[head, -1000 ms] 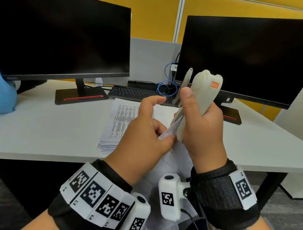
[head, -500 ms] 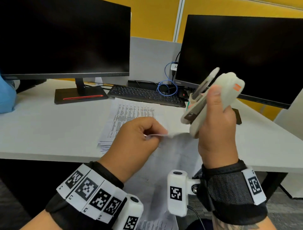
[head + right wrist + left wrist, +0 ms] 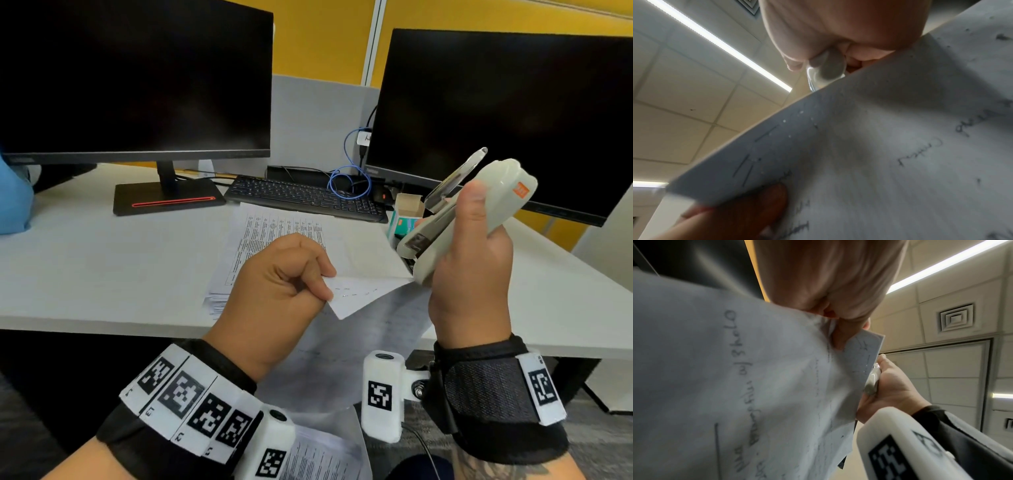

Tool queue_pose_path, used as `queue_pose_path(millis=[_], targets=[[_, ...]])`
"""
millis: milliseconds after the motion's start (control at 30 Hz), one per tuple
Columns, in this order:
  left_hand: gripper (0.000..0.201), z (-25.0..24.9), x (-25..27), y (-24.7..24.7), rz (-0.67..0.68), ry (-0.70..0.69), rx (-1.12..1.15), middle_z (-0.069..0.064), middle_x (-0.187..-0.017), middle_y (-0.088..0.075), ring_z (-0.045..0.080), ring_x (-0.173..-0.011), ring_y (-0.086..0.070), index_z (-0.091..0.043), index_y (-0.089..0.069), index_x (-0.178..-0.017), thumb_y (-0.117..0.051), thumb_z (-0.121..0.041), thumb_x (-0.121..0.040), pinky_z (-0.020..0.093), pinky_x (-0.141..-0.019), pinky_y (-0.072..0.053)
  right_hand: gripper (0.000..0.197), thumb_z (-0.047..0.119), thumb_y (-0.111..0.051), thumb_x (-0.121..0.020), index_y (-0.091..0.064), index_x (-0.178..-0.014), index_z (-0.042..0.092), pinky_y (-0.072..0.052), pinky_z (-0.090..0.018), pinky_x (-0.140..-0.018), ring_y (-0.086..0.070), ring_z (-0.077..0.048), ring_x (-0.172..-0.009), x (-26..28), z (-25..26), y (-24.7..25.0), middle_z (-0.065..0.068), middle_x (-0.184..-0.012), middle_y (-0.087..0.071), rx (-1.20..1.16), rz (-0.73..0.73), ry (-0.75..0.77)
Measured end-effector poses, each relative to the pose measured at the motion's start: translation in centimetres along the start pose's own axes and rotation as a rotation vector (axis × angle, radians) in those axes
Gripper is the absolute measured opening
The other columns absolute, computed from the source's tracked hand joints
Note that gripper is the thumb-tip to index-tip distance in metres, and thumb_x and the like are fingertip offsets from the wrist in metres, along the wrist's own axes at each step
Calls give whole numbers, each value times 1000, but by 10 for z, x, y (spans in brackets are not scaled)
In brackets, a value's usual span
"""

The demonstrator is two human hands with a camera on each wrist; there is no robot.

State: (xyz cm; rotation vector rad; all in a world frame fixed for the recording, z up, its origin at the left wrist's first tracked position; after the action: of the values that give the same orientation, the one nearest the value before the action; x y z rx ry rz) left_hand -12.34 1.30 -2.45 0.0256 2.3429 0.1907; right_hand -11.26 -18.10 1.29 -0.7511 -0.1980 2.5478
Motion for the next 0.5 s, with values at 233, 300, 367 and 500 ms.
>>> queue_pose_path(millis=[233, 300, 367, 500], targets=[[28, 15, -2, 5, 76, 306, 10, -4, -83, -71, 16, -82, -66, -26, -72, -93, -71, 0, -83, 27, -78, -56, 32, 60, -61, -84, -64, -80, 28, -56, -42, -83, -64, -17, -90, -12, -20, 1, 8, -88, -66, 257, 112, -144], [13, 22, -1, 12, 52, 369, -33, 1, -84, -73, 24, -83, -68, -20, -74, -85, -71, -7, -85, 38, -79, -58, 29, 55, -58, -89, -61, -79, 28, -53, -37, -80, -61, -16, -89, -18, -32, 7, 8, -90, -64, 307, 113, -248], [7, 28, 0, 18, 17, 402, -55, 5, -80, -72, 27, -80, -67, -16, -72, -80, -71, -12, -86, 40, -76, -56, 30, 54, -58, -88, -62, -87, 25, -52, -40, -85, -62, -20, -93, -26, -47, 15, 4, -93, -64, 350, 97, -380], [11, 38, 1, 26, 5, 443, -93, 9, -80, -70, 29, -78, -66, -12, -69, -79, -68, -17, -89, 40, -72, -55, 55, 52, -59, -70, -60, -113, 19, -52, -52, -91, -64, -30, -97, -31, -72, 26, -9, -105, -68, 508, 139, -625]])
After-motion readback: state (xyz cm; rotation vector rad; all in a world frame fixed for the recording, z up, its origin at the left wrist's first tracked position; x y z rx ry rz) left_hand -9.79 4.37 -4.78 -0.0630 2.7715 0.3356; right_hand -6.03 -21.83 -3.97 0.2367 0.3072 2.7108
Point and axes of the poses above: each hand's wrist, its own x-axis away from the middle knuckle, its own y-axis out of the back of the hand, z = x × y, the point moved 4 cm from there along -x, towards the middle knuckle
